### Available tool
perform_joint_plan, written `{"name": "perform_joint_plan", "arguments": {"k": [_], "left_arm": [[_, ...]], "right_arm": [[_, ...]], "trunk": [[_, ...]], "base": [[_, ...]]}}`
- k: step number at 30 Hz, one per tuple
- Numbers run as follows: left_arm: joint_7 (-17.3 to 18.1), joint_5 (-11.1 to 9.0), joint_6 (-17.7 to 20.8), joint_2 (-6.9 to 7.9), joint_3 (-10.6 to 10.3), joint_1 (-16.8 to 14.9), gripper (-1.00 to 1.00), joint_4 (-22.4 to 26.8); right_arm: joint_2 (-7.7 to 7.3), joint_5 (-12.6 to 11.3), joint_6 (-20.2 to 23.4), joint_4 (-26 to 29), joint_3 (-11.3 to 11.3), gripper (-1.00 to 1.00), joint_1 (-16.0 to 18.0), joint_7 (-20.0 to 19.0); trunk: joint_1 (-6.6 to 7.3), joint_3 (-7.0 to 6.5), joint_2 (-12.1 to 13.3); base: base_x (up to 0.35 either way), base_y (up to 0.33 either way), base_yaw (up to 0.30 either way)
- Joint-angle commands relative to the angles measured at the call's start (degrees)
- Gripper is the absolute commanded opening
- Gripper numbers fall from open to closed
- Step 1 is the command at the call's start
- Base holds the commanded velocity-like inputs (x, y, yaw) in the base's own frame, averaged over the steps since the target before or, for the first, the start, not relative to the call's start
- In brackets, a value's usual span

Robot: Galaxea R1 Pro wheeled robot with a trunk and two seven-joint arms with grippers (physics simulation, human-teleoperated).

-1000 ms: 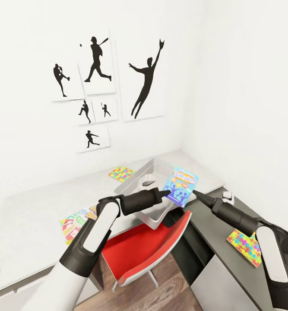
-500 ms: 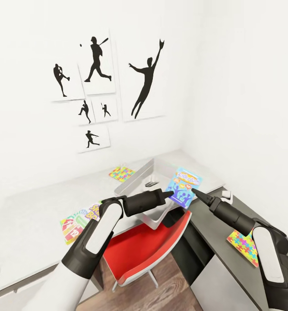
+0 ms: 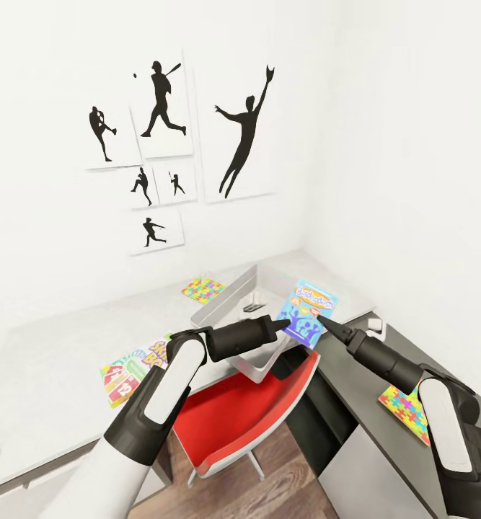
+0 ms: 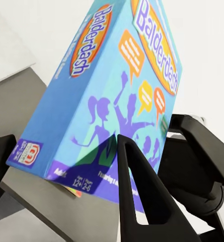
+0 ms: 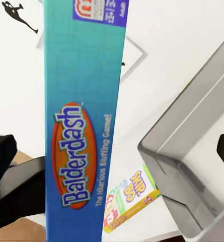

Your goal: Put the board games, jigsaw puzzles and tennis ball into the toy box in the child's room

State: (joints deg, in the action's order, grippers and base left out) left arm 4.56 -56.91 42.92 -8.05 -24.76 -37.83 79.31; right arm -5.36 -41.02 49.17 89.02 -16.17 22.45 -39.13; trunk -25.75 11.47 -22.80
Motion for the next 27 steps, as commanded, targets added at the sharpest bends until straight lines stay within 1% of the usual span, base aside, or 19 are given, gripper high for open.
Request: {"name": "perform_joint_plan", "arguments": {"k": [1, 7, 20, 21, 27], "left_arm": [[0.22, 0.13, 0.23, -0.03, 0.06, -0.05, -1.00, -0.03], [0.19, 0.13, 0.23, -0.03, 0.06, -0.04, -1.00, -0.12], [0.19, 0.28, 0.23, -0.03, 0.06, -0.01, -1.00, -0.32], [0.19, 0.28, 0.23, -0.03, 0.06, -0.01, -1.00, -0.35], [0.19, 0.30, 0.19, -0.03, 0.03, 0.02, -1.00, -0.43]], "right_arm": [[0.00, -0.02, 0.32, 0.01, 0.54, 1.00, 0.06, -0.12], [0.00, -0.02, 0.32, 0.01, 1.69, 1.00, 0.06, -0.08], [-0.06, -0.02, 0.36, 0.01, 2.21, 1.00, 0.05, -0.07], [-0.06, -0.02, 0.37, 0.01, 2.20, -1.00, 0.05, -0.07], [-0.08, -0.02, 0.44, 0.05, 2.26, -1.00, 0.05, -0.07]], "trunk": [[-0.03, 0.11, -0.12], [-0.03, 0.11, -0.12], [-0.03, 0.11, -0.12], [-0.03, 0.11, -0.12], [-0.03, 0.11, -0.12]], "base": [[0.000, 0.000, 0.000], [0.000, 0.000, 0.000], [0.000, 0.000, 0.000], [0.000, 0.000, 0.000], [0.000, 0.000, 0.000]]}}
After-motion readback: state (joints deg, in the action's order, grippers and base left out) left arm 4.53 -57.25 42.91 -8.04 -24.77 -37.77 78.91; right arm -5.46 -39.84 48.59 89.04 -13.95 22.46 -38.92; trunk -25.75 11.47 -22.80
